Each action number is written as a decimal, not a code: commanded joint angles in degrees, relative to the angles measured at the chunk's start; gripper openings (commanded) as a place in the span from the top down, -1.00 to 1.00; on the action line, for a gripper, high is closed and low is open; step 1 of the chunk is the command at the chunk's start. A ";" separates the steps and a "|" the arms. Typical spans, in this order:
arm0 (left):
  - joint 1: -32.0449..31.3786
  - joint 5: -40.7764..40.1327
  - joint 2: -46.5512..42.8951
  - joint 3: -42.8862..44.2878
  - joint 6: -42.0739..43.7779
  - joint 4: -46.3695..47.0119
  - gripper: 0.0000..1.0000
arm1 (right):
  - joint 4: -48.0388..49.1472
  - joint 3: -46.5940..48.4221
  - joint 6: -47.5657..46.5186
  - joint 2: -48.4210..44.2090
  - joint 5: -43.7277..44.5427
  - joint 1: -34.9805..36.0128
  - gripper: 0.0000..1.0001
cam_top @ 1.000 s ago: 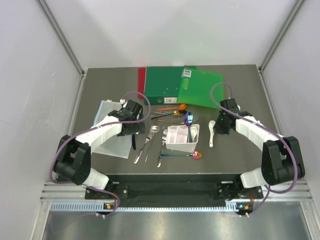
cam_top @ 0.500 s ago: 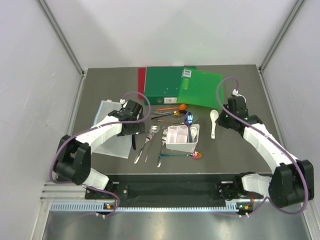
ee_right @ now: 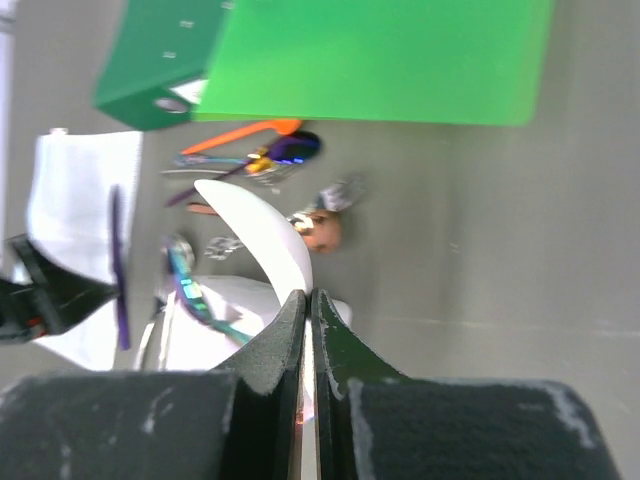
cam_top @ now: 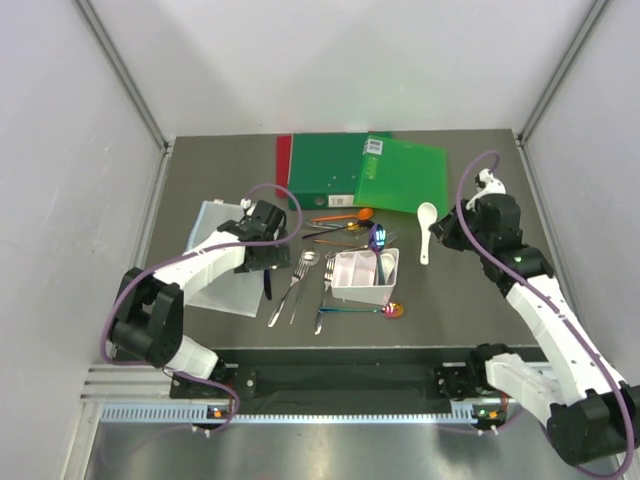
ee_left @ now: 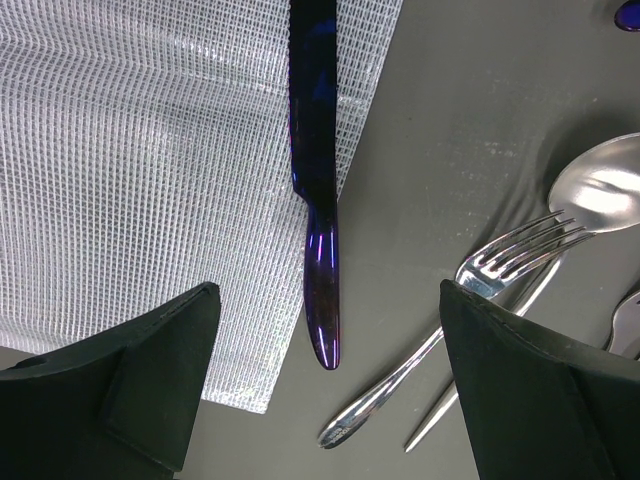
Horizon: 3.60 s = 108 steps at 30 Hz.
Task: Sort the eating utensils into containers
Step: Pick up the spoon from the center of the board, then place the spoon in the storage box.
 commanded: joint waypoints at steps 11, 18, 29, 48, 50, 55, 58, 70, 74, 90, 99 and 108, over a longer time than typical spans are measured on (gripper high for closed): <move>-0.92 -2.38 -1.17 1.35 -0.44 -0.11 -0.90 | 9.78 4.33 -0.03 0.66 -2.37 11.72 1.00; -1.36 -2.46 -0.73 1.35 -0.62 -0.02 -0.90 | 12.95 1.88 1.12 2.07 -1.41 14.71 1.00; -1.71 -2.99 -0.81 1.18 -0.70 -0.20 -0.90 | 18.22 -4.45 2.79 4.10 0.44 17.44 1.00; -2.06 -3.34 -0.55 1.35 -0.62 -0.29 -0.90 | 16.03 -8.41 2.26 3.40 1.15 18.67 1.00; -2.06 -3.26 -0.38 1.53 -0.62 -0.20 -0.90 | 15.94 -8.94 2.35 2.61 1.24 18.58 1.00; -2.15 -3.17 -0.29 1.53 -0.62 -0.02 -0.90 | 15.33 -8.85 1.64 0.76 2.02 18.67 0.87; -2.24 -3.26 -0.37 1.53 -0.62 -0.11 -0.90 | 14.71 -8.85 1.56 0.49 2.38 18.67 0.86; -2.50 -3.34 -0.46 1.18 -0.88 0.06 -0.90 | 14.27 -10.43 1.82 -0.91 1.67 18.76 0.64; -2.50 -3.34 -0.73 1.18 -0.88 -0.11 -0.90 | 14.10 -10.43 1.82 -1.44 2.03 18.84 0.52; -2.59 -3.17 -2.30 1.44 0.08 0.67 -0.92 | 5.22 -5.78 3.75 -9.08 21.53 18.41 -0.07; -2.59 -4.48 -4.95 1.35 1.40 0.50 -0.93 | -3.83 -5.95 10.16 -7.06 29.80 15.34 -0.09; -2.68 -4.58 0.77 7.06 -0.18 -2.92 -0.89 | -6.56 -7.62 8.94 -8.38 25.67 9.80 -0.04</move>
